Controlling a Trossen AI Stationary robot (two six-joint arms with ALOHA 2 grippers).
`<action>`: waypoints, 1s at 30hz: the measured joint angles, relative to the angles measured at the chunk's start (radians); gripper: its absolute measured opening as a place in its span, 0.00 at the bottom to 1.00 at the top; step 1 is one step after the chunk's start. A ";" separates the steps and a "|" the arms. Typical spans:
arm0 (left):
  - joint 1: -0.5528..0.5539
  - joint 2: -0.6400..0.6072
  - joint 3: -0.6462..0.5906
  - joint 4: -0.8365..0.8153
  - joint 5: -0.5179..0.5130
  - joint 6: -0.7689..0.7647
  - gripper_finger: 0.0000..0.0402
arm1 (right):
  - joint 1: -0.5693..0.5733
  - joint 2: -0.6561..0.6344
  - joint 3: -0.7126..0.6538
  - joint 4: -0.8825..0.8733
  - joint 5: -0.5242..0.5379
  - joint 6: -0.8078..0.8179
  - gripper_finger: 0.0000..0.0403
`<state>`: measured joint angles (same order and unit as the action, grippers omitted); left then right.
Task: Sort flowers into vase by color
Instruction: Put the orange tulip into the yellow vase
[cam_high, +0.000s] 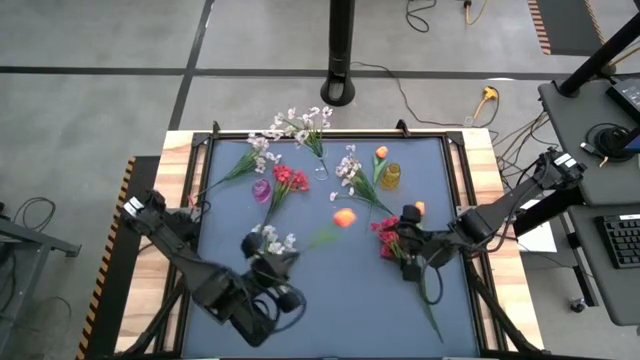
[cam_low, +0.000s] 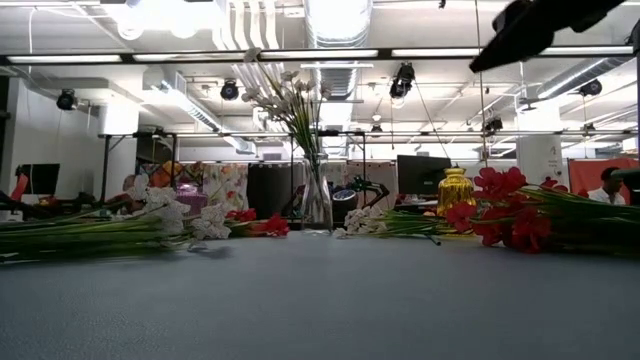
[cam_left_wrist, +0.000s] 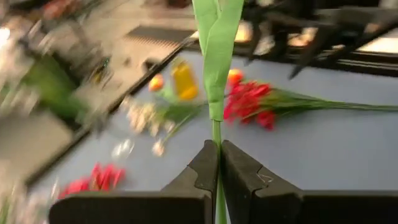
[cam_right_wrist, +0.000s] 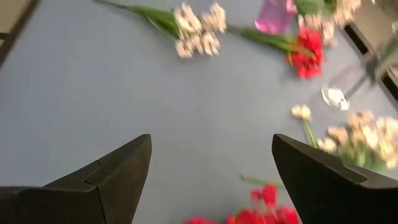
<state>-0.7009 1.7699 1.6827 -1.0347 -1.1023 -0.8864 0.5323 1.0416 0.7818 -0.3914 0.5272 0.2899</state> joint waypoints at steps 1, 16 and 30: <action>0.016 0.000 0.000 0.085 0.027 0.127 0.00 | 0.000 0.000 0.000 0.004 0.000 -0.006 0.81; 0.178 -0.049 -0.223 0.690 0.321 0.840 0.00 | 0.119 -0.054 -0.008 -0.067 0.093 0.093 0.81; 0.237 -0.141 -0.795 1.901 0.421 1.191 0.00 | 0.156 -0.051 -0.244 0.876 0.277 -0.305 0.81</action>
<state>-0.4642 1.6292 0.8878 0.8667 -0.6813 0.3051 0.6883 0.9909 0.5374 0.4848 0.8042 -0.0153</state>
